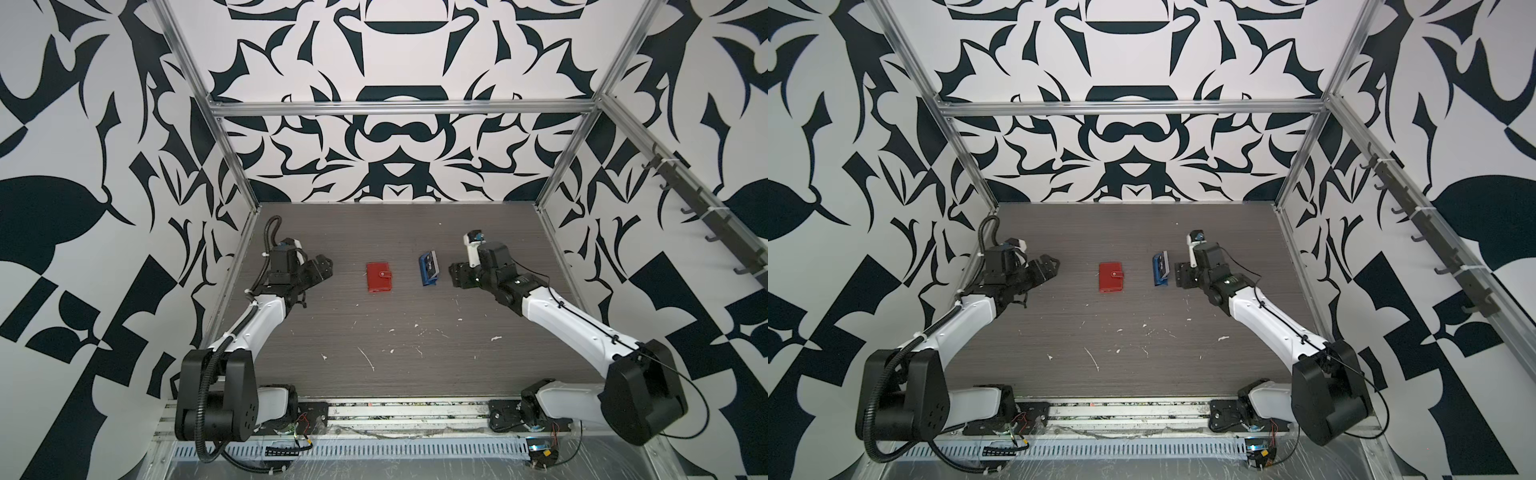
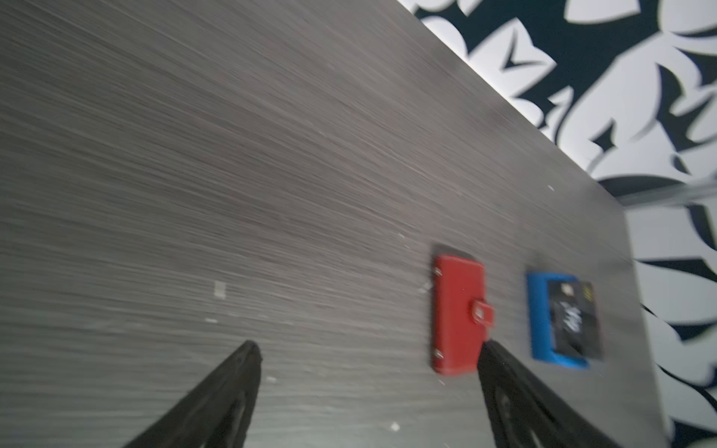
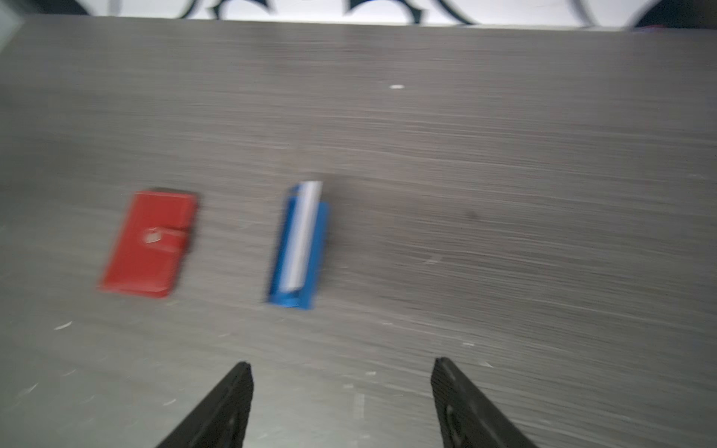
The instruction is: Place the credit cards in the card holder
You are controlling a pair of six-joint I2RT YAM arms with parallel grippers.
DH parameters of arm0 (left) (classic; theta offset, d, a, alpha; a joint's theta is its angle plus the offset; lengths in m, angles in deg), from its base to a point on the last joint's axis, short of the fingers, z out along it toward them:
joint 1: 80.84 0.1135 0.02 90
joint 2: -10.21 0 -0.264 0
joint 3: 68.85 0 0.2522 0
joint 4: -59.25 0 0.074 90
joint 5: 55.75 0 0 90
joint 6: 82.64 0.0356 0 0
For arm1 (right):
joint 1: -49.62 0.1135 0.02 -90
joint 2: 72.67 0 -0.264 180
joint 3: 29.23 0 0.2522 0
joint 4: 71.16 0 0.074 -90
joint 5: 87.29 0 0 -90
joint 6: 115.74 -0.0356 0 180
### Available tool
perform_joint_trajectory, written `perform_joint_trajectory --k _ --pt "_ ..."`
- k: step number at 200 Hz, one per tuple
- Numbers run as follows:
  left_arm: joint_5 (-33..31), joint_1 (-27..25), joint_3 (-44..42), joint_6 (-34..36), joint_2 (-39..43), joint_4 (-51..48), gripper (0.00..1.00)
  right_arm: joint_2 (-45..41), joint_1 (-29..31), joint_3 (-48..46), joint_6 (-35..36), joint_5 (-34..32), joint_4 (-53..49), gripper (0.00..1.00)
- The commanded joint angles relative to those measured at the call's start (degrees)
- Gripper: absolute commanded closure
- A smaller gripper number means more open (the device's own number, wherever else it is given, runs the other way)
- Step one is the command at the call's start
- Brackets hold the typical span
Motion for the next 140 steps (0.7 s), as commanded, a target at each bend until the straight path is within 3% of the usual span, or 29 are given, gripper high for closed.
perform_joint_trajectory --k 1,18,37,56,140 --pt "6.1 -2.8 0.1 -4.5 -2.2 -0.5 0.11 3.8 5.2 6.1 -2.8 4.6 -3.3 0.29" --pt "7.8 -4.1 0.7 -5.9 -4.6 1.1 0.14 8.8 9.1 10.0 -3.0 4.5 -2.9 0.35" --pt "9.8 -4.9 2.0 -7.6 -8.2 1.9 0.28 15.3 11.8 15.2 -4.2 5.6 -3.1 0.47" --pt "10.5 -6.2 3.4 -8.2 -11.2 2.5 0.33 22.0 13.7 20.8 -5.1 6.9 -4.3 0.55" --pt "14.3 -8.0 7.9 -10.7 -21.4 6.4 0.50 41.6 16.8 40.5 -6.6 2.2 -11.4 0.69"
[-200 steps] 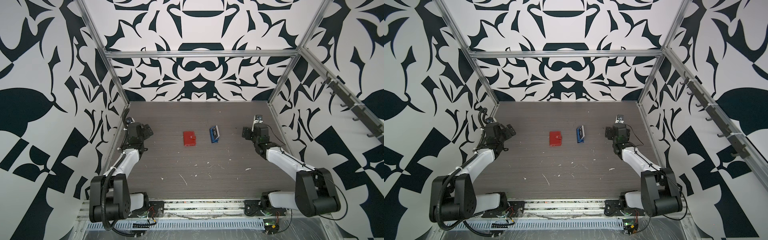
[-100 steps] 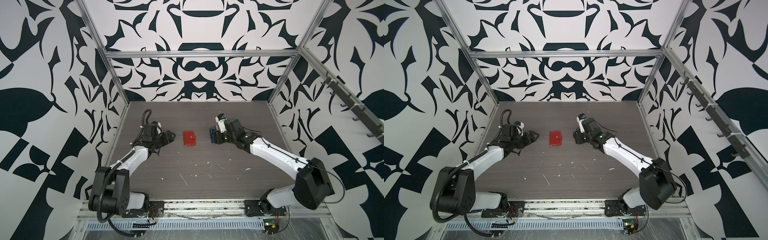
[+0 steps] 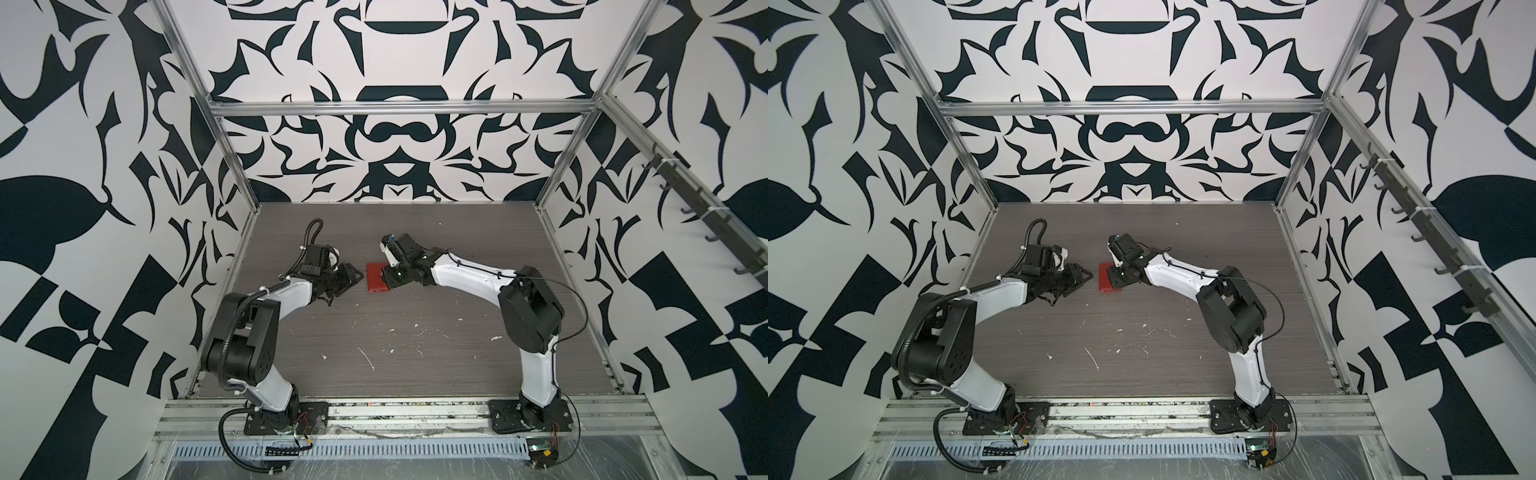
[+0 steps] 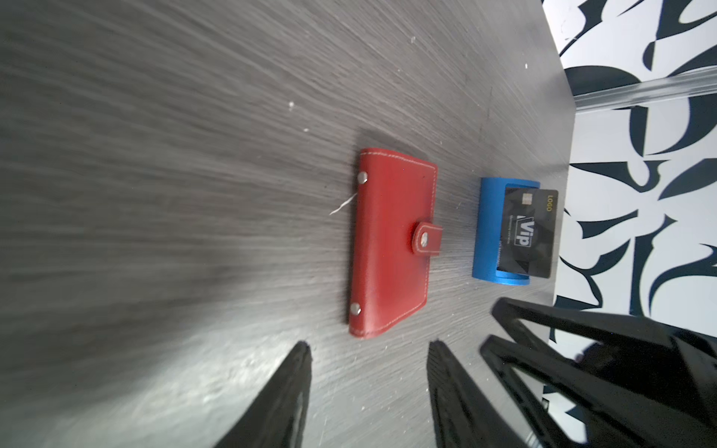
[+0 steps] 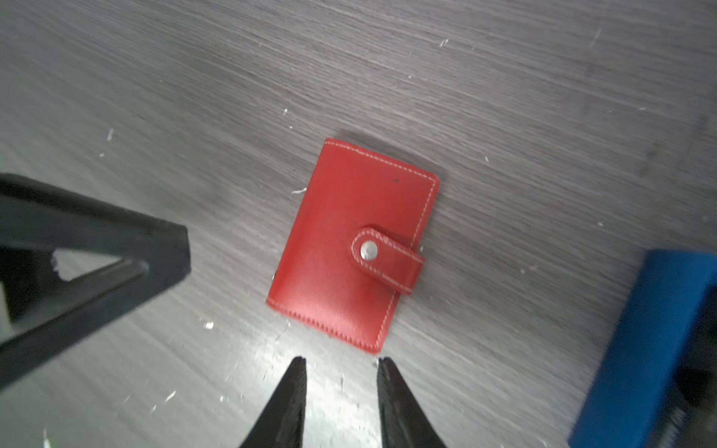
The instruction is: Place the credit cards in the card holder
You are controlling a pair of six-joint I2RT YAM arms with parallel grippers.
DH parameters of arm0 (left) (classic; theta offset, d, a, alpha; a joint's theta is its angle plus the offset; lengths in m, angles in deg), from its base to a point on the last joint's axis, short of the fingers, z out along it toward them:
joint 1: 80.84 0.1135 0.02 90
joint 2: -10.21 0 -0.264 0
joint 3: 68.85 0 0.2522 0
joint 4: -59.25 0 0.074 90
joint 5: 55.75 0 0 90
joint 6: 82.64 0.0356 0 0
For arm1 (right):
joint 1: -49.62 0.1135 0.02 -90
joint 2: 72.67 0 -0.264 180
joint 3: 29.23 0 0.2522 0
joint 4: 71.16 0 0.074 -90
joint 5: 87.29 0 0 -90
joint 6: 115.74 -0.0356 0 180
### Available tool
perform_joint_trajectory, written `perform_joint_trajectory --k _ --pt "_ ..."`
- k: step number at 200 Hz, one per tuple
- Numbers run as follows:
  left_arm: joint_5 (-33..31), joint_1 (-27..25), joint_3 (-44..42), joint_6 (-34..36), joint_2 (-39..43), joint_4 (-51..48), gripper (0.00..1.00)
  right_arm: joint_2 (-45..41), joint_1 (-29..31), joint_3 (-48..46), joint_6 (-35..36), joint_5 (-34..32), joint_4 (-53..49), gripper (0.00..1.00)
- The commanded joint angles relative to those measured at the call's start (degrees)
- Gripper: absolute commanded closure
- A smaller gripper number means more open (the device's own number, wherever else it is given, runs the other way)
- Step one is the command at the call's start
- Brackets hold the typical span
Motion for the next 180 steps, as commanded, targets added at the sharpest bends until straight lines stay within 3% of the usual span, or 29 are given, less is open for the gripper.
perform_joint_trajectory --k 1,119,180 --pt "2.0 -0.1 2.1 -1.6 -2.6 1.5 0.50 1.2 0.0 5.5 -0.9 -1.4 -2.9 0.69" --pt "4.6 -1.1 5.9 -3.7 -11.9 3.8 0.57 13.0 0.0 18.9 -0.9 -3.6 -9.4 0.70" --pt "7.6 -1.6 6.4 -4.8 -14.9 6.1 0.61 14.8 0.0 18.0 -1.9 -5.2 -10.2 0.70"
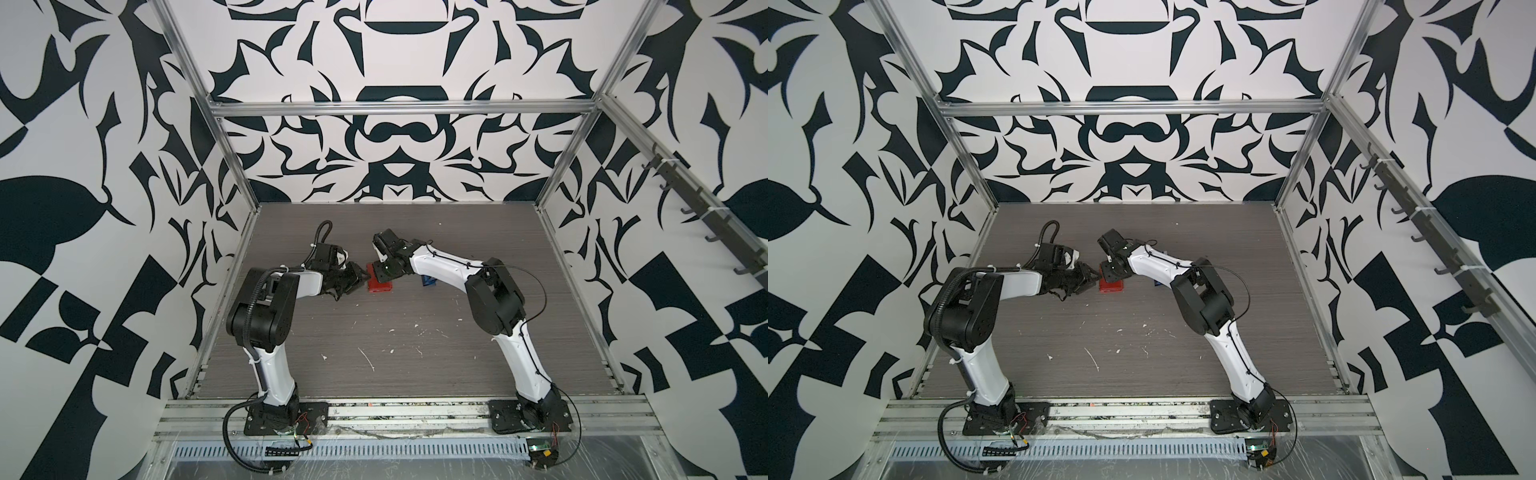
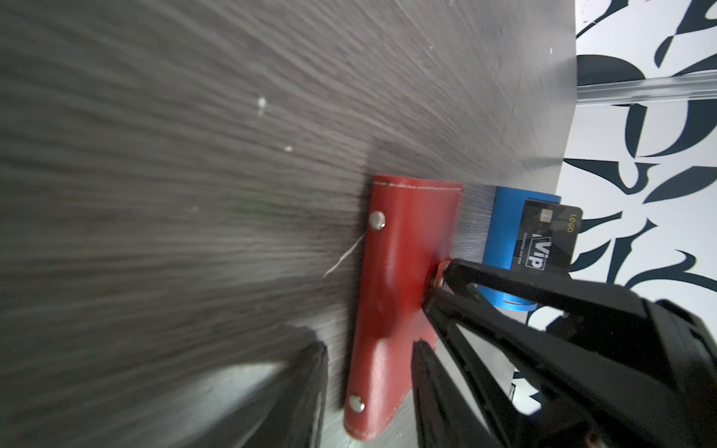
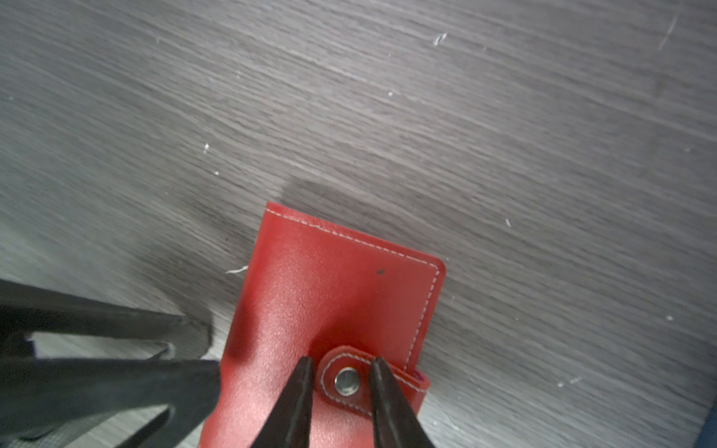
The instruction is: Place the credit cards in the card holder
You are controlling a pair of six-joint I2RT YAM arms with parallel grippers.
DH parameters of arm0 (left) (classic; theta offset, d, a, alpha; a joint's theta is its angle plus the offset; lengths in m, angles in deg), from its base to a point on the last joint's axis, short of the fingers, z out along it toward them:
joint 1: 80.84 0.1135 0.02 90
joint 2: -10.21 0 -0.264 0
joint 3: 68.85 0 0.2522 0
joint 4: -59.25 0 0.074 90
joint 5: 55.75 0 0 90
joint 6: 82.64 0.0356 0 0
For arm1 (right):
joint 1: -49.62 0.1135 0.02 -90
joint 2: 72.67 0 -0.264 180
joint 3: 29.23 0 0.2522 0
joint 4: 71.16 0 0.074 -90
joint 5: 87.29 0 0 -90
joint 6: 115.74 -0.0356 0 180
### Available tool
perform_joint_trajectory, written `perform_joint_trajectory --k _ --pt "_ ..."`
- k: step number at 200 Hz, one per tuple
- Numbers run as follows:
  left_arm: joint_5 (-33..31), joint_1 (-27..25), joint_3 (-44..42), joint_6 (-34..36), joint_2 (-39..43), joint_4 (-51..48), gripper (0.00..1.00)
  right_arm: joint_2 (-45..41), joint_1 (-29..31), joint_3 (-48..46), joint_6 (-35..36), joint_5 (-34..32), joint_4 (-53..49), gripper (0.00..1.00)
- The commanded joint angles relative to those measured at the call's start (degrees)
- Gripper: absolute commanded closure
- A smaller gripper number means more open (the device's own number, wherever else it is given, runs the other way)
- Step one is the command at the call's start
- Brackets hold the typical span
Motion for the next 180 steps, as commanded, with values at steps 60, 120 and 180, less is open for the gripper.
perform_joint_trajectory --k 60,120,180 --pt "0.8 -1.1 1.1 -1.1 -2.9 0.2 0.73 -0.9 0.1 -1.3 -2.1 -3.1 -1.7 0.81" --pt "0.4 -1.2 0.8 -0.9 -2.3 -0.1 0.95 -2.6 0.2 -2.5 -2.2 -3.6 -1.3 1.00" --pt "-2.0 -1.2 0.1 1.4 0.6 -3.9 1.00 -6.2 0.2 -5.8 -2.6 -5.5 -0.5 1.00"
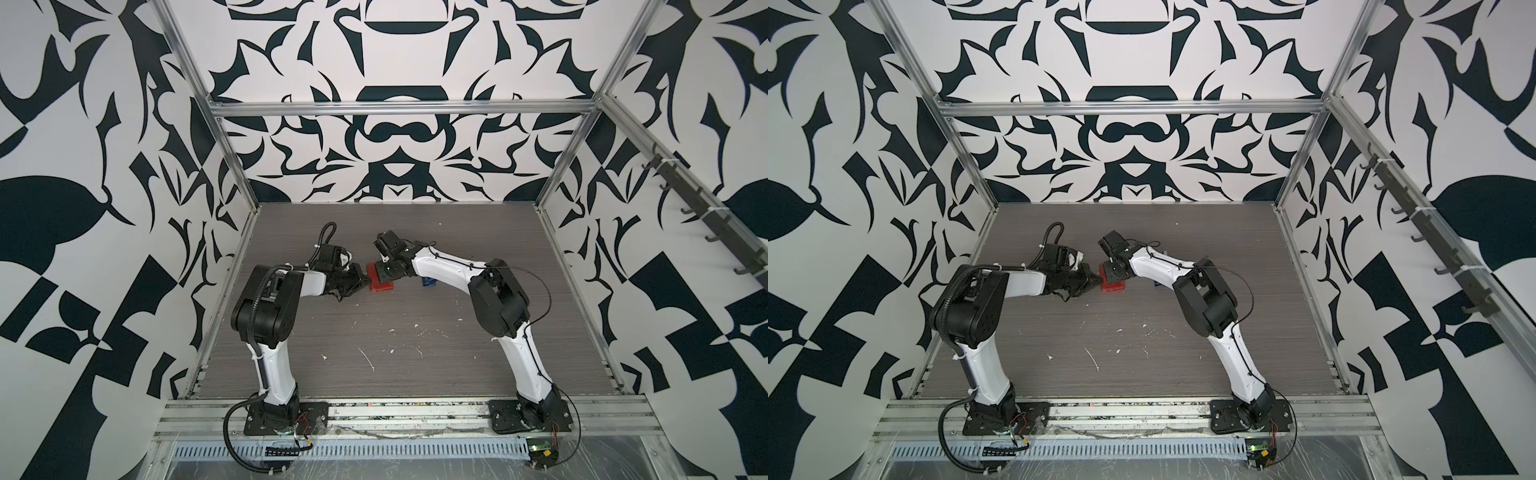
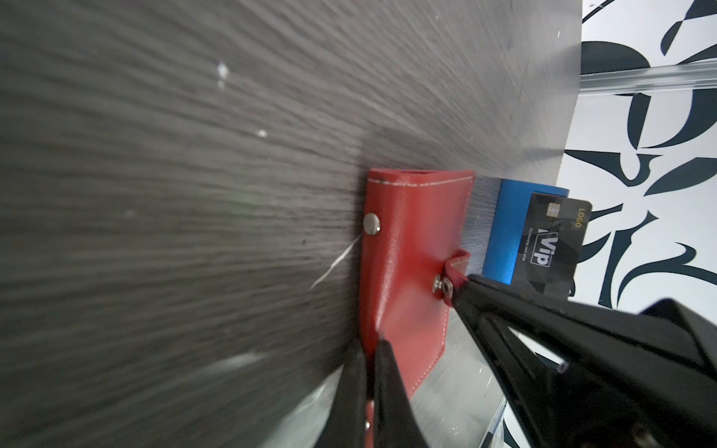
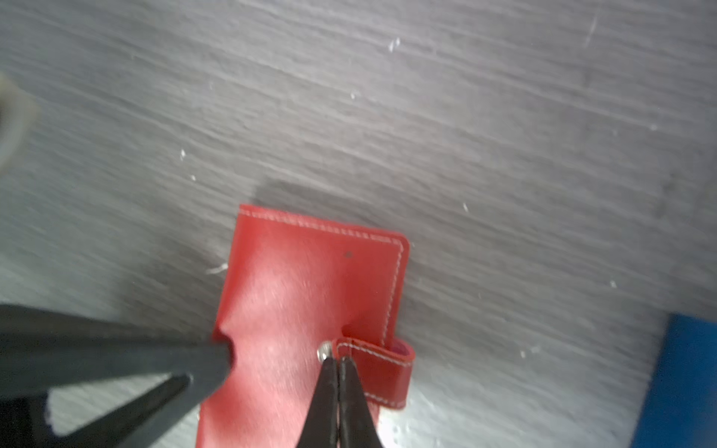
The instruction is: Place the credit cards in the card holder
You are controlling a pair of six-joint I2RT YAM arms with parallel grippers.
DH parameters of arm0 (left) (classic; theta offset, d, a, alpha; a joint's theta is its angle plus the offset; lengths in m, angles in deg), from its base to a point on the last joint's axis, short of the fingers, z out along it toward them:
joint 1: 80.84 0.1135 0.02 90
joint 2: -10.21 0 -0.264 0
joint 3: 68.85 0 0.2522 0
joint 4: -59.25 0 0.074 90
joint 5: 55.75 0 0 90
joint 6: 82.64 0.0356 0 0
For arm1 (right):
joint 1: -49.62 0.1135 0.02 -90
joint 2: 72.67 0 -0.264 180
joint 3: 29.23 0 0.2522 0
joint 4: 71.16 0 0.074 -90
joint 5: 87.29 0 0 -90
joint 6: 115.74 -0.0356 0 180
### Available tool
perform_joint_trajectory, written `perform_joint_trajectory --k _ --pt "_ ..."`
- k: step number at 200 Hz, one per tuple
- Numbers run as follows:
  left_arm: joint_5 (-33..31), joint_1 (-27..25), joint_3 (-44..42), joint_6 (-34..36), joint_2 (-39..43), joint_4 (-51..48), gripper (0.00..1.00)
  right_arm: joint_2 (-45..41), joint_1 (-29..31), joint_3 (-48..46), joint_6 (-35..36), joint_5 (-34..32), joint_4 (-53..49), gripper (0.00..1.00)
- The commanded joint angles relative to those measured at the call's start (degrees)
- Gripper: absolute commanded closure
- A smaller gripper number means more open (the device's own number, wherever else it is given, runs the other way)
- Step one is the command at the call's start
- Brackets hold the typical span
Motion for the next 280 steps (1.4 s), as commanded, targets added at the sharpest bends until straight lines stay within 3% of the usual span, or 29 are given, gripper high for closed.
perform_joint_trajectory --k 1,36,74,113,142,163,280 --pt "-2.3 -0.2 -0.3 1.5 2.2 -4.2 1.00 -3.3 0.2 -1.8 -0.6 -1.9 -1.9 1.00" --pt "-2.1 -0.3 -0.9 2.8 4.4 -6.0 1.00 -5.3 0.3 -3.5 -0.6 -0.9 -1.8 1.00" --pt "-3.8 -0.5 -1.0 5.9 7.8 -12.0 1.00 -7.6 0.5 -5.3 -0.9 -4.5 -4.1 1.00" --pt "-5.1 -0.9 -3.6 8.5 11.5 -16.0 1.00 -11.9 0.5 -11.4 -1.5 0.1 -1.1 1.00" --pt "-6.6 -1.3 -4.8 9.9 14.4 -18.1 0.77 -16.6 0.5 -16.7 -3.3 3.5 3.2 1.00" --pt "-7.8 -2.4 -4.9 10.6 16.9 -18.8 0.66 -19.2 0.5 -19.0 -4.1 5.2 5.2 1.00" --pt "-6.5 -7.4 -5.3 9.7 18.6 -13.0 0.42 -27.4 0.5 -25.9 -8.2 12.2 15.5 1.00"
